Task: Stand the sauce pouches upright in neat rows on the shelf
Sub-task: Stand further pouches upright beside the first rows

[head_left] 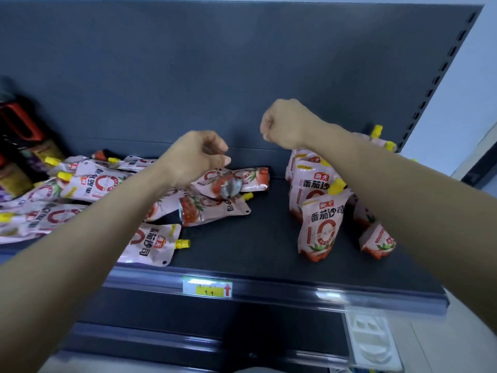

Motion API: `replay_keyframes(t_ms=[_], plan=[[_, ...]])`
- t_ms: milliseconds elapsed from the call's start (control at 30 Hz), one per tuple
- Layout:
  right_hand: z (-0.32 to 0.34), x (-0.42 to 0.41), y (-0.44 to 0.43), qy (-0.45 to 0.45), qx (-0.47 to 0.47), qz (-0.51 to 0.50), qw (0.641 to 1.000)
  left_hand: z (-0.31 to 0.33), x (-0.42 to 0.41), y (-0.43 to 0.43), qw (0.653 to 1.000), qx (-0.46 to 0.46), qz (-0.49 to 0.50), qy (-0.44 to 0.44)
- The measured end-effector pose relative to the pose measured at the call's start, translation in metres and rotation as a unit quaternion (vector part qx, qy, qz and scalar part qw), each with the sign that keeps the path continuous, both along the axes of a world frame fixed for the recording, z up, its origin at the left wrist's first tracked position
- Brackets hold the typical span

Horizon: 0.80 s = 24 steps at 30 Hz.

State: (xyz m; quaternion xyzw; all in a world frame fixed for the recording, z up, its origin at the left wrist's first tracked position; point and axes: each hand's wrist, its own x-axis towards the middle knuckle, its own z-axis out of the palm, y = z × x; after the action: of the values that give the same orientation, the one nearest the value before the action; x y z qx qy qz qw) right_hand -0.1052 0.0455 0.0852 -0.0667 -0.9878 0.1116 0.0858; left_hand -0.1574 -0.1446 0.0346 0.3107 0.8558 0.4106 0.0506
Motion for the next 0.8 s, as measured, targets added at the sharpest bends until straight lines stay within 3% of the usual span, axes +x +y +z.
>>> replay_keyframes(t_ms=[167, 433, 667, 800], plan=[[-0.02, -0.034, -0.031, -0.056, 0.0, 0.027, 0.998, -0.02, -0.025, -0.038, 0.998, 0.005, 0.058, 0.0], [-0.057, -0.086, -0.06, -0.113, 0.007, 0.019, 0.993, -0.061, -0.061, -0.062, 0.994, -0.061, 0.095, -0.001], [-0.079, -0.116, -0.044, -0.187, 0.061, -0.011, 0.98, -0.083, -0.096, -0.044, 0.983, -0.143, 0.111, -0.014], [-0.09, -0.127, -0.033, -0.237, 0.11, -0.015, 0.965, -0.087, -0.113, -0.027, 0.963, -0.245, 0.11, -0.005]])
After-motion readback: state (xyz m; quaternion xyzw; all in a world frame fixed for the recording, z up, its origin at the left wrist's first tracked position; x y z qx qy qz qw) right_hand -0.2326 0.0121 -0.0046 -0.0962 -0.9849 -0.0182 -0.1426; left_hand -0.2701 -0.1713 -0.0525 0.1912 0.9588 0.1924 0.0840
